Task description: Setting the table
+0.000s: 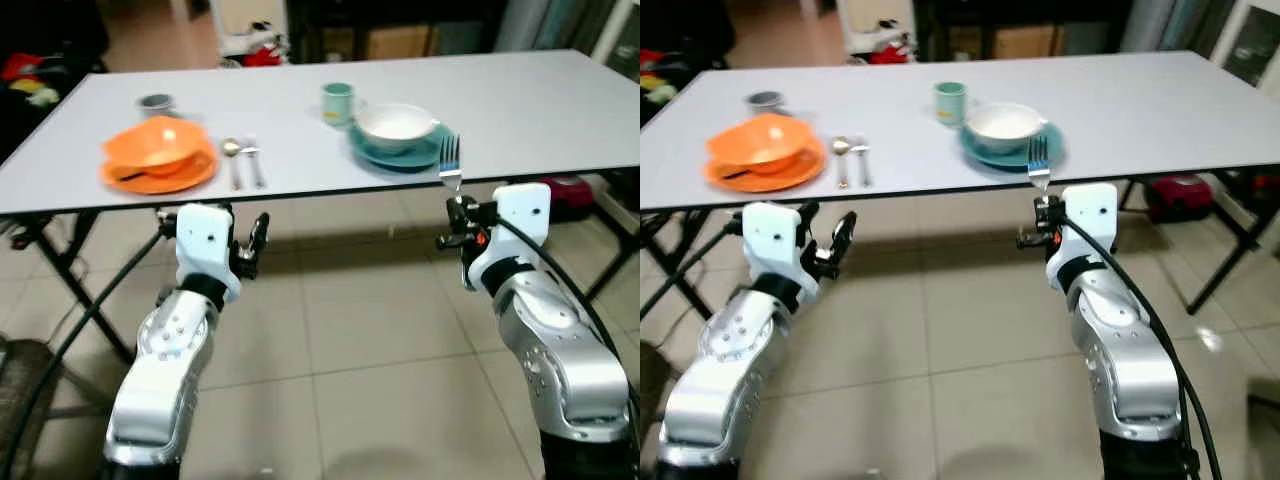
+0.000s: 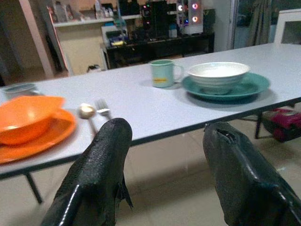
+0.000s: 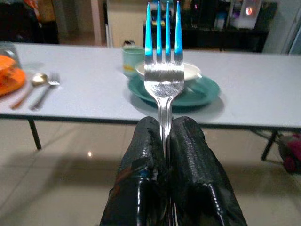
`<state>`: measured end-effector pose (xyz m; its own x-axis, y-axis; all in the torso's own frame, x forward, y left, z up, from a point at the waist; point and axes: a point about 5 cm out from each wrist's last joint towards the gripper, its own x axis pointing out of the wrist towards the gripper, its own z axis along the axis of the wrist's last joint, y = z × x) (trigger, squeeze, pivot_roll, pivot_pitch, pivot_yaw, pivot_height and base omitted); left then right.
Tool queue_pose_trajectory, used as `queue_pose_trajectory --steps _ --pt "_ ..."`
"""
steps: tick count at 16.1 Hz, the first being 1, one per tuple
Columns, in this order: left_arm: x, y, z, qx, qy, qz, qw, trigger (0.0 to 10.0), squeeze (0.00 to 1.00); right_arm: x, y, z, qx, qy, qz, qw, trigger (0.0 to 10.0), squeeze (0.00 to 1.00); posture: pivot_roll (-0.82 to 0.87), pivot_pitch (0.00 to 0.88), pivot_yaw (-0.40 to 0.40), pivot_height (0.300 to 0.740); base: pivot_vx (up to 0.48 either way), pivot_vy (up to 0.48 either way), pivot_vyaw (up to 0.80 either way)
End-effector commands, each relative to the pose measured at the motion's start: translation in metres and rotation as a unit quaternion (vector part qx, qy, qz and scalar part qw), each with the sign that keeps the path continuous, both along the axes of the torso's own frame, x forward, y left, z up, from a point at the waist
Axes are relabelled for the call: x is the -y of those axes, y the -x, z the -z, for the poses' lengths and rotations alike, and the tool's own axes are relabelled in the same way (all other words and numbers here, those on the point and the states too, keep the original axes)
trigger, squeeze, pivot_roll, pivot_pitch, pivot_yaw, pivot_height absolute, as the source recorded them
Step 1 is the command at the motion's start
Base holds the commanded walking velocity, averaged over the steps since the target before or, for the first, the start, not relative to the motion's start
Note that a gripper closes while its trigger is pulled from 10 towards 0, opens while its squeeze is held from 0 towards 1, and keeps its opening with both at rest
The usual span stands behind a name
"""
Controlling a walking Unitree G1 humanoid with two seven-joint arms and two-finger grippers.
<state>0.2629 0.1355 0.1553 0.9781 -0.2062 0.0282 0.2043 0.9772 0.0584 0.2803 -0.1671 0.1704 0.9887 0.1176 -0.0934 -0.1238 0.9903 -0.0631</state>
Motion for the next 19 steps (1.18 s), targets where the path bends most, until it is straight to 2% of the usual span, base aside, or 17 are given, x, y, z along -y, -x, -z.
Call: queue_pose_trajectory --steps 1,6,12,16,19 --pt "-0.008 0.001 -0.002 0.006 -0.008 -0.020 1.000 10.0 0.00 -0.004 -0.004 -0.005 0.012 -0.002 -0.008 1.000 10.0 0.00 0.06 0.000 0.003 0.740 0.296 0.000 0.00" --pt "-0.011 0.005 0.001 0.004 -0.012 -0.027 1.000 10.0 0.00 -0.003 -0.005 0.000 0.009 0.001 -0.018 1.000 10.0 0.00 0.05 0.000 -0.011 0.740 0.302 0.000 0.00" --pt "0.000 -0.001 0.002 -0.001 -0.005 -0.001 1.000 10.0 0.00 0.005 0.007 -0.002 0.009 -0.009 0.002 1.000 10.0 0.00 -0.01 0.000 0.040 0.740 0.323 0.000 0.00" --pt "0.005 -0.004 0.003 -0.001 -0.006 0.009 1.000 10.0 0.00 0.008 0.008 -0.002 0.010 -0.009 0.008 1.000 10.0 0.00 -0.01 0.000 0.045 0.740 0.324 0.000 -0.77" --pt "0.002 -0.002 0.001 0.002 -0.005 0.002 1.000 10.0 0.00 0.004 0.004 -0.004 0.008 -0.008 -0.002 1.000 10.0 0.00 0.01 0.000 0.030 0.740 0.322 0.000 -0.14"
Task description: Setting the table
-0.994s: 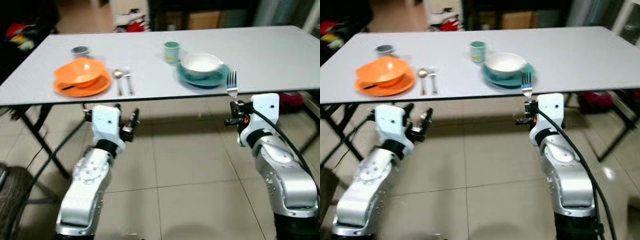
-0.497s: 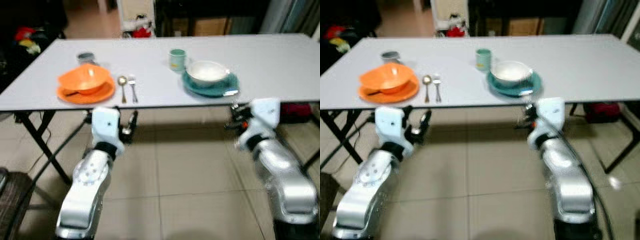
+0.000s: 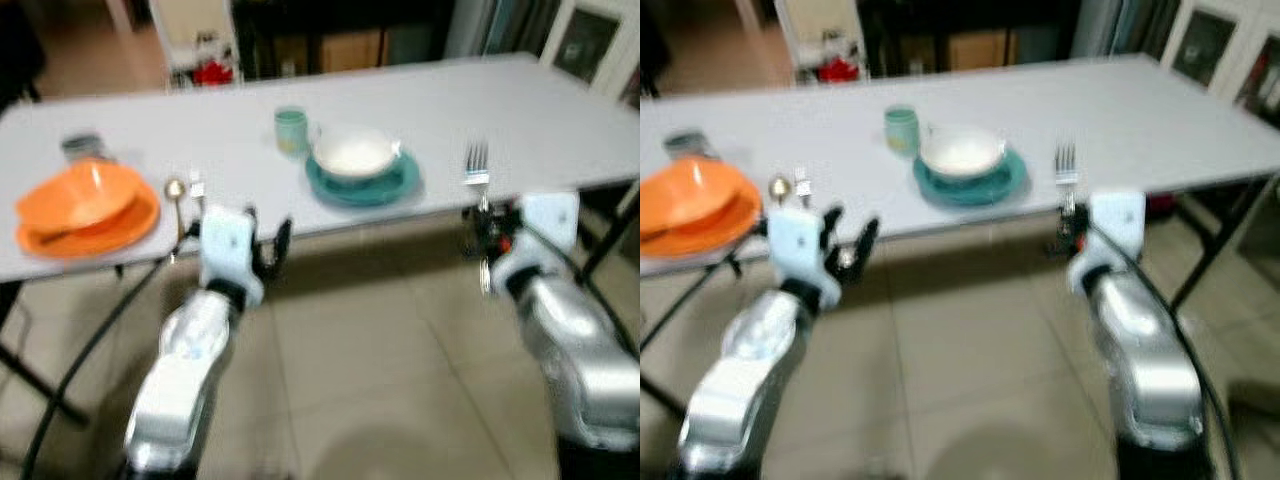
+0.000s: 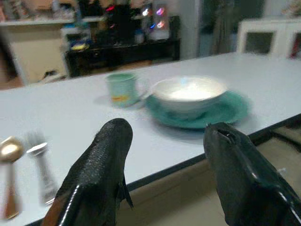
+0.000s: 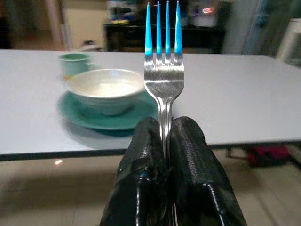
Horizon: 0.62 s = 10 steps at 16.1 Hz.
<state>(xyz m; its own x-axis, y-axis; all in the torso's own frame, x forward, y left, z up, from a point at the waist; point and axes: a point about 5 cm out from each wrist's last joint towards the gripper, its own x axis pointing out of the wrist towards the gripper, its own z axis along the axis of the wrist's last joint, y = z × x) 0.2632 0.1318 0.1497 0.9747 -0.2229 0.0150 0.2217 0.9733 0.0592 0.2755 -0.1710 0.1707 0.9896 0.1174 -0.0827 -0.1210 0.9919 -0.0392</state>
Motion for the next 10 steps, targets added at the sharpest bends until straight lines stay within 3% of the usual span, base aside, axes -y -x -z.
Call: queue_pose_trajectory --steps 1,10 --pt "-0.0023 -0.0016 -0.0044 0.008 -0.004 -0.008 1.000 10.0 0.00 -0.0004 -0.0016 -0.0034 0.004 0.005 -0.006 1.000 10.0 0.00 0.01 0.000 0.027 0.740 0.322 0.000 0.00" --pt "-0.0064 -0.0007 -0.0054 0.010 -0.011 -0.018 1.000 10.0 0.00 -0.0083 -0.0080 -0.0038 -0.004 0.005 -0.031 0.999 10.0 0.00 0.03 0.000 0.017 0.740 0.322 0.000 0.00"
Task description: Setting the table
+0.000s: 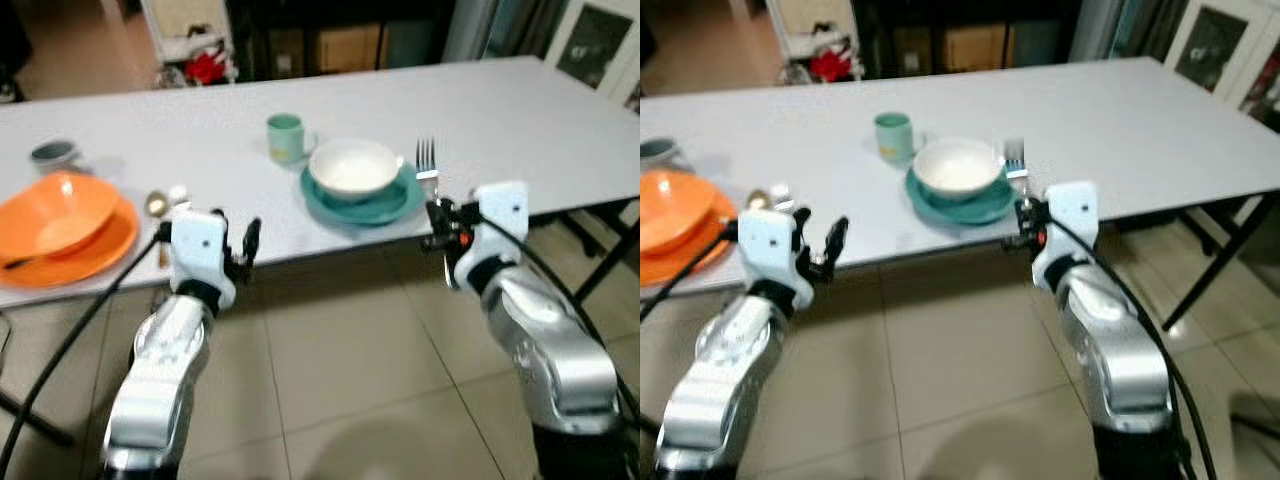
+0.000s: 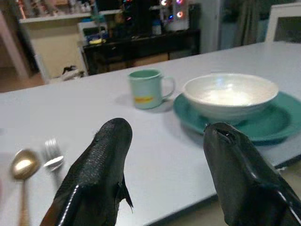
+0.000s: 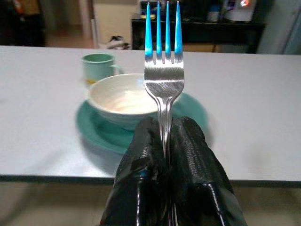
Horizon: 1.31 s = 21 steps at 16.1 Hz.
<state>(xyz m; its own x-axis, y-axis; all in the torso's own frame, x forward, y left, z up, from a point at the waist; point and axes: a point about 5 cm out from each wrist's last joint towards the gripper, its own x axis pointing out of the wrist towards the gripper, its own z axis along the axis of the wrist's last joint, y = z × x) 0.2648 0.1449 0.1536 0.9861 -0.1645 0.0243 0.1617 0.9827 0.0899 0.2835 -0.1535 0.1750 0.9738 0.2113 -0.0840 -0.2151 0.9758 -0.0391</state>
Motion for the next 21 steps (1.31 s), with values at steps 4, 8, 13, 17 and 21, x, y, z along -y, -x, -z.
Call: queue_pose_trajectory --steps 4,8,13,17,21 --pt "0.007 0.001 -0.002 0.002 0.002 0.011 1.000 10.0 0.00 0.008 -0.003 0.000 -0.004 0.006 0.009 1.000 10.0 0.00 0.03 0.000 0.009 0.740 0.321 0.000 0.00" --pt "0.007 0.002 -0.001 0.002 0.000 0.010 1.000 10.0 0.00 0.007 -0.004 0.000 -0.007 0.004 0.004 1.000 10.0 0.00 0.03 0.000 0.006 0.740 0.309 0.000 0.00" --pt "0.006 0.002 -0.003 0.003 -0.008 0.012 1.000 10.0 0.00 0.002 -0.008 -0.002 -0.008 0.004 -0.012 1.000 10.0 0.00 0.04 0.000 0.013 0.740 0.302 0.000 0.00" --pt "0.008 0.001 -0.006 0.009 -0.013 0.023 1.000 10.0 0.00 0.003 -0.015 -0.004 -0.024 0.026 -0.030 0.999 10.0 0.00 0.04 0.000 0.017 0.740 0.278 0.000 0.00" --pt "0.024 0.003 -0.009 -0.001 -0.035 0.111 0.993 10.0 0.00 0.009 -0.040 -0.003 -0.057 0.065 -0.069 0.994 10.0 0.00 0.04 0.000 0.034 0.740 0.000 0.000 0.00"
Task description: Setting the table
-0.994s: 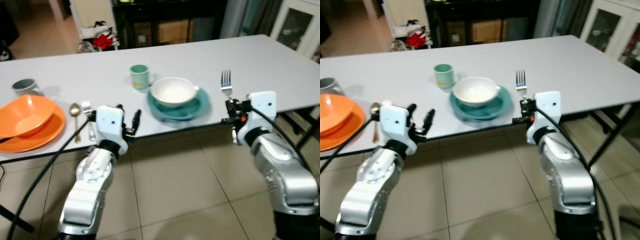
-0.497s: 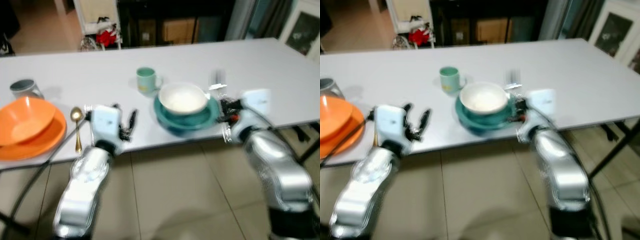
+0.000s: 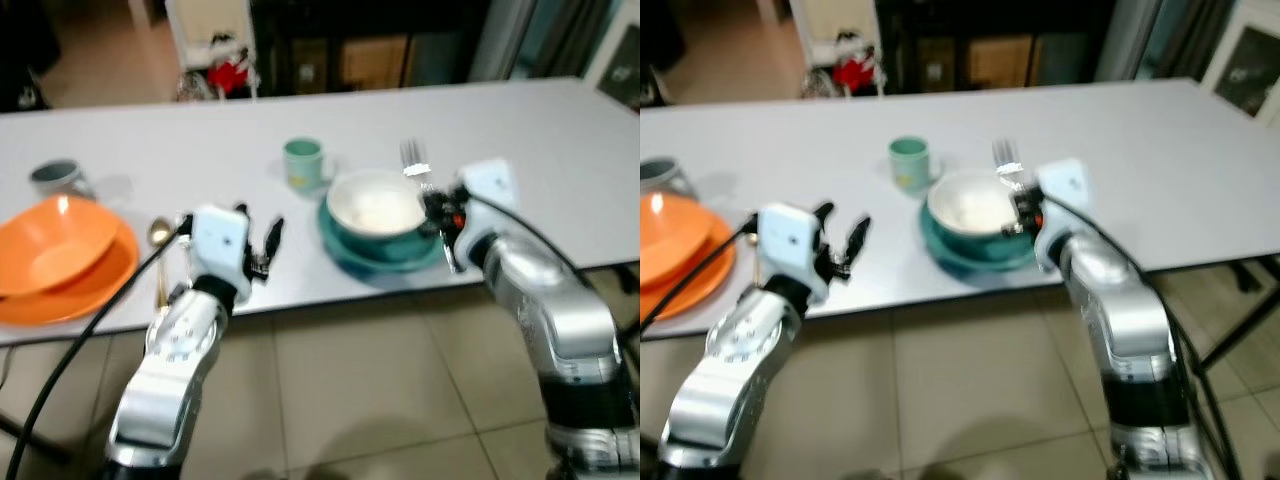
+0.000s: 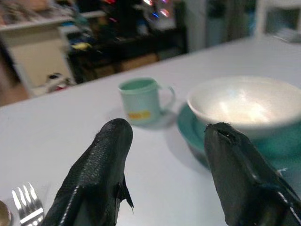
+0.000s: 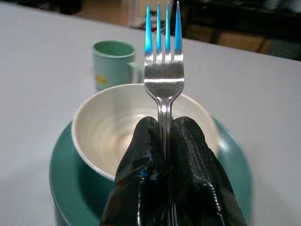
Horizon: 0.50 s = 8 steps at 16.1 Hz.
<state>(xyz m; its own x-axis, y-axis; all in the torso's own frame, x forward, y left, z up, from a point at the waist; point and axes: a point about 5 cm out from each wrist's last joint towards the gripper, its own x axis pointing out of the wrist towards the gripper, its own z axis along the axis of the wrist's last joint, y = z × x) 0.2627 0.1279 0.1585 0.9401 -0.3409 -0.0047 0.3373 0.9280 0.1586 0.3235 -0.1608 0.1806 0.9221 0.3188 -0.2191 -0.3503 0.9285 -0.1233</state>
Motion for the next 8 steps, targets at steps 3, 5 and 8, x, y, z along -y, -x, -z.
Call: queue_pose_trajectory --steps 3,5,8 --pt "0.017 0.006 -0.005 -0.007 -0.013 0.087 0.996 10.0 0.00 0.002 -0.022 0.004 -0.031 0.037 -0.039 0.998 10.0 0.00 0.05 0.000 0.046 0.740 0.000 0.000 0.00" --pt "0.019 0.009 -0.007 -0.011 -0.018 0.122 0.992 10.0 0.00 0.003 -0.045 0.000 -0.039 0.061 -0.028 0.997 10.0 0.00 0.06 0.000 0.048 0.740 0.000 0.000 0.00" --pt "0.021 0.015 -0.009 -0.027 -0.027 0.162 0.986 10.0 0.00 0.002 -0.064 -0.002 -0.065 0.053 -0.034 0.996 10.0 0.00 0.07 0.000 0.046 0.740 0.000 0.000 0.00"
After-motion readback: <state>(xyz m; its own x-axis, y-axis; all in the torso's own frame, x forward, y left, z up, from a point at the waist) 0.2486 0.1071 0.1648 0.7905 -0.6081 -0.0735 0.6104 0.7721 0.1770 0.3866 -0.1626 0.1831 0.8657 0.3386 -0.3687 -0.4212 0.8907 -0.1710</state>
